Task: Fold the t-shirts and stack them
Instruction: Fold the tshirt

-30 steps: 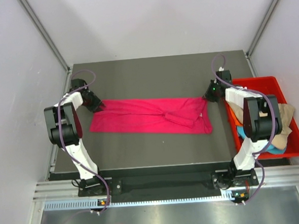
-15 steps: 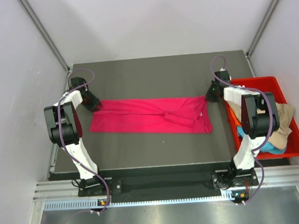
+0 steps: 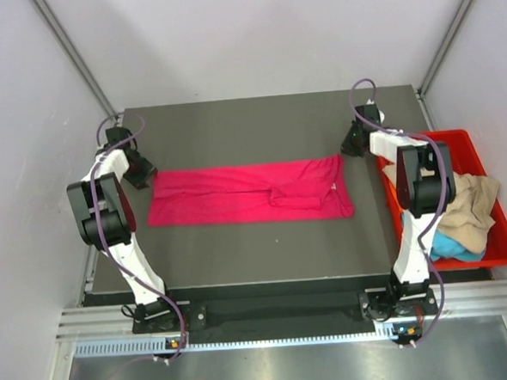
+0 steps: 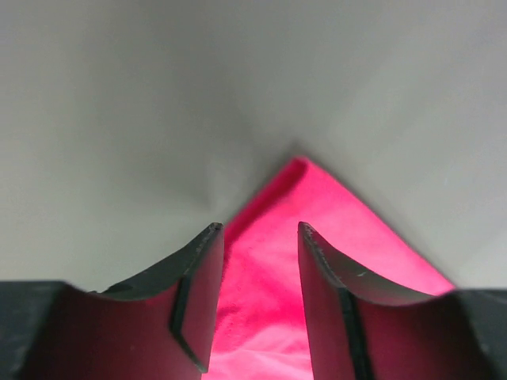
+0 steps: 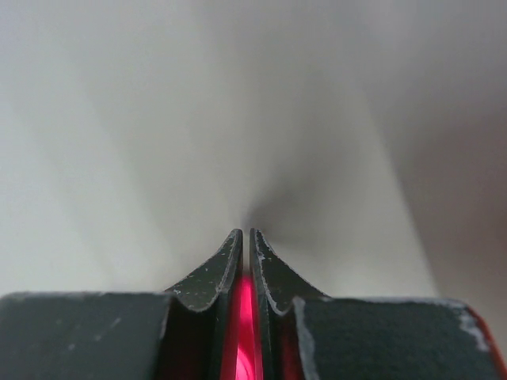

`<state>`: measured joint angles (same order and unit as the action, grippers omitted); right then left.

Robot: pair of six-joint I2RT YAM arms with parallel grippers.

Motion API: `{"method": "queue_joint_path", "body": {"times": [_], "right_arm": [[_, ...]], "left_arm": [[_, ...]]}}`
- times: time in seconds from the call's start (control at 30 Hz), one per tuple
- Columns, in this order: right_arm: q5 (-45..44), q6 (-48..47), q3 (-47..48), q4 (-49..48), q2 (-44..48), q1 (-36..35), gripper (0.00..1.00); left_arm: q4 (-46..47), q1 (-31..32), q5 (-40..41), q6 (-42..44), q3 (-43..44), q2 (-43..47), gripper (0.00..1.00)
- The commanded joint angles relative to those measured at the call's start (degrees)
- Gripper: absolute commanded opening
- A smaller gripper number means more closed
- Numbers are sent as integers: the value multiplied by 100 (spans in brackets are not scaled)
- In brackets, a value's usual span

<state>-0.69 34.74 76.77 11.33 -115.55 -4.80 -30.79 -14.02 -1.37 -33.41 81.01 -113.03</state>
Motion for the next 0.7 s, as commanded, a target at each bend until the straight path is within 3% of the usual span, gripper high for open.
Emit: {"method": "queue_joint_path", "body": {"times": [0.0,0.17,0.33,0.53,0.67], "right_arm": [[-133,32,740,88,-397,-56,9],[-10,50,1812,316,-1091,-100,9],[-45,59,2456,589,-1339,-109,13],[-90,-108,2572,1046,-742,-109,20],[262,-55,2167,1327,-162,-161,29]], "left_arm": [[-147,-74,400,150,449,211,48],[-77,-75,163,168,801,133,54],[-129,-74,-688,370,1118,-61,55],[64,-66,-1707,484,864,53,52],[117,-74,-1894,484,504,9,45]]}}
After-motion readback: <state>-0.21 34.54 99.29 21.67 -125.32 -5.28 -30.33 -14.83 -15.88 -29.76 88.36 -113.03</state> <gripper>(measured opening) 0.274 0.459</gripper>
